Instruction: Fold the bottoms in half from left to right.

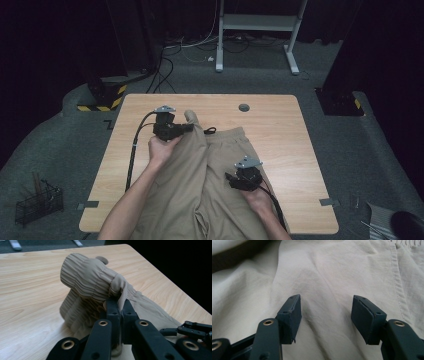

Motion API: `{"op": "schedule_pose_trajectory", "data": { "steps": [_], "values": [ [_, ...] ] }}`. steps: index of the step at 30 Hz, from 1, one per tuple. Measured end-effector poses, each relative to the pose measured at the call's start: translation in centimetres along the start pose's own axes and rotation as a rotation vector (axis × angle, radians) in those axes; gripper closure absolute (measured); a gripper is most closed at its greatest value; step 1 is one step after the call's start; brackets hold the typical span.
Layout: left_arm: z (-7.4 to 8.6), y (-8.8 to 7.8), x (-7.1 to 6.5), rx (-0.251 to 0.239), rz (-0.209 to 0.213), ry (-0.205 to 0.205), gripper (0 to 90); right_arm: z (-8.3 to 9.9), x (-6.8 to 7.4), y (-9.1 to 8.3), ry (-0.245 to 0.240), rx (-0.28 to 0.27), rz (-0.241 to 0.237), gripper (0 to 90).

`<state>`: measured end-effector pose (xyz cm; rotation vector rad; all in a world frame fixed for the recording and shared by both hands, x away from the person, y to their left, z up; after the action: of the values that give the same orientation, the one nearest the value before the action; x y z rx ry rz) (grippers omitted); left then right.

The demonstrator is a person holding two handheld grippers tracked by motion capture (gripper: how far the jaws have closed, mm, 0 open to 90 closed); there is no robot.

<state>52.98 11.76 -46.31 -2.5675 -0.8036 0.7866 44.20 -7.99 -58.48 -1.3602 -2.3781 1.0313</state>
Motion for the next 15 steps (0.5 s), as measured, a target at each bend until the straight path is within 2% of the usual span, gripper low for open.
{"op": "schedule_pose_trajectory", "data": {
  "steps": [8,15],
  "values": [
    [-0.2,2.4,-1.8,0.011,0.058,0.027,87.8,0.0,0.0,0.0,0.0,0.001,0.001,41.1],
    [-0.2,4.1,-2.8,0.023,0.098,0.025,87.8,0.0,-0.2,0.1,0.005,0.003,0.01,37.9]
  ]
}}
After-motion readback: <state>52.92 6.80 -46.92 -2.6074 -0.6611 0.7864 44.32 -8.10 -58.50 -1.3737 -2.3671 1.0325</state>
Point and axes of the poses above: each handheld gripper's, and its own axes: y roughly forward along the jaws, z roughly out of its underside, x roughly to its left, the point moved 9 cm from there along y, roughly forward along the jaws, and after that the axes turned 10 degrees about z, right-handed, at the moved point
